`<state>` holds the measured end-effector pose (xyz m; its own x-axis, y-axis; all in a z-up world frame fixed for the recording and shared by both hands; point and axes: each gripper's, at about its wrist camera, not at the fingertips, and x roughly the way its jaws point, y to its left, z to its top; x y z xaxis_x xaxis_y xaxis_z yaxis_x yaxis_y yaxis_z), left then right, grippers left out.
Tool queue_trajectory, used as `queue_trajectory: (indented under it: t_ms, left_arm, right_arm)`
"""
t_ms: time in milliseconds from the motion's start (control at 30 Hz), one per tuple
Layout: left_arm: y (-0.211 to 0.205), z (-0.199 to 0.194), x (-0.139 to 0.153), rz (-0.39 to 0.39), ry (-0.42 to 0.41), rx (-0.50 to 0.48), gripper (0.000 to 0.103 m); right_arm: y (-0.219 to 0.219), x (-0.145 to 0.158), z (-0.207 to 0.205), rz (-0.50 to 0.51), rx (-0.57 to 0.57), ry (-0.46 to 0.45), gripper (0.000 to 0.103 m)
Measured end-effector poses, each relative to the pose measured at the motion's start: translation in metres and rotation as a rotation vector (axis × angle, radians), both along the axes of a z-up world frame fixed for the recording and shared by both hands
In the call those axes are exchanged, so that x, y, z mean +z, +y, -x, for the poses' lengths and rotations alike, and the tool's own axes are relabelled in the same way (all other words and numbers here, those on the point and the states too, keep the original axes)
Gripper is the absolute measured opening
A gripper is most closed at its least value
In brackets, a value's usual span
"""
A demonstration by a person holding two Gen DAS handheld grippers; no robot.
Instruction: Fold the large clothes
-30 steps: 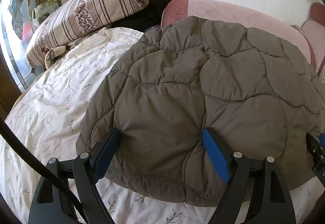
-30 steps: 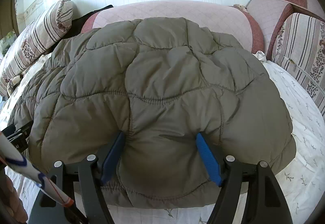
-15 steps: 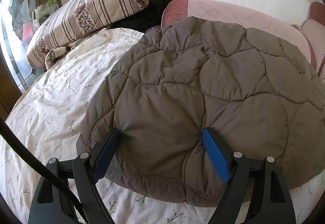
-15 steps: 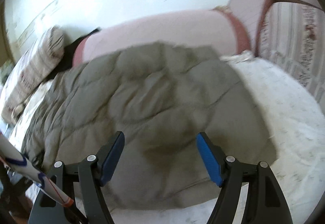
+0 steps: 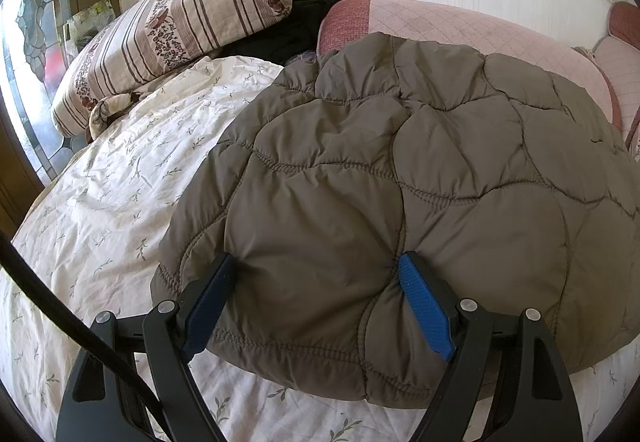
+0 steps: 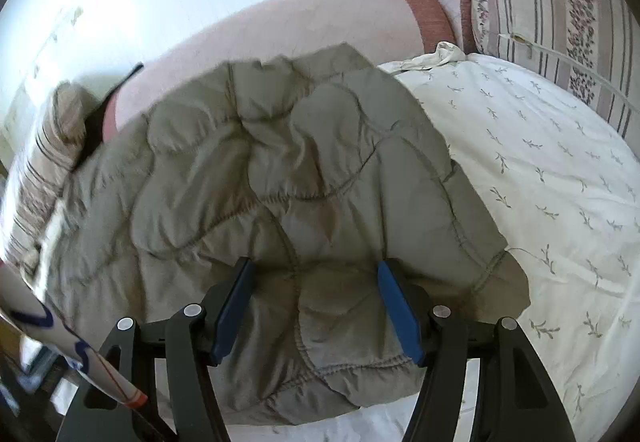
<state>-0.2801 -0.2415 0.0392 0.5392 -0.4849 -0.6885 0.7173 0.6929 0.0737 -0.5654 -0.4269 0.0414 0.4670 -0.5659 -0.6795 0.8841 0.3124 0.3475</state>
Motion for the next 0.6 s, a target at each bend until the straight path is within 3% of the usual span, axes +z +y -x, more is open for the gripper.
queue_trajectory:
  t_ms: [233, 433, 500, 600]
  left_arm:
    - [-0.001, 0.001, 0.000, 0.000, 0.000, 0.000, 0.082]
    - [-0.002, 0.001, 0.000, 0.000, 0.001, 0.000, 0.082]
    - [-0.002, 0.001, 0.000, -0.001, 0.000, 0.001, 0.083]
    - [-0.001, 0.000, 0.000, 0.002, 0.008, 0.001, 0.083]
  right_arm:
    - [-0.004, 0.017, 0.028, 0.064, -0.131, -0.011, 0.069]
    - [-0.019, 0.001, 0.065, -0.045, -0.289, -0.015, 0.069]
    - [-0.027, -0.011, 0.079, -0.107, -0.310, -0.065, 0.077]
    - [-0.031, -0.024, 0.089, -0.188, -0.313, -0.130, 0.080]
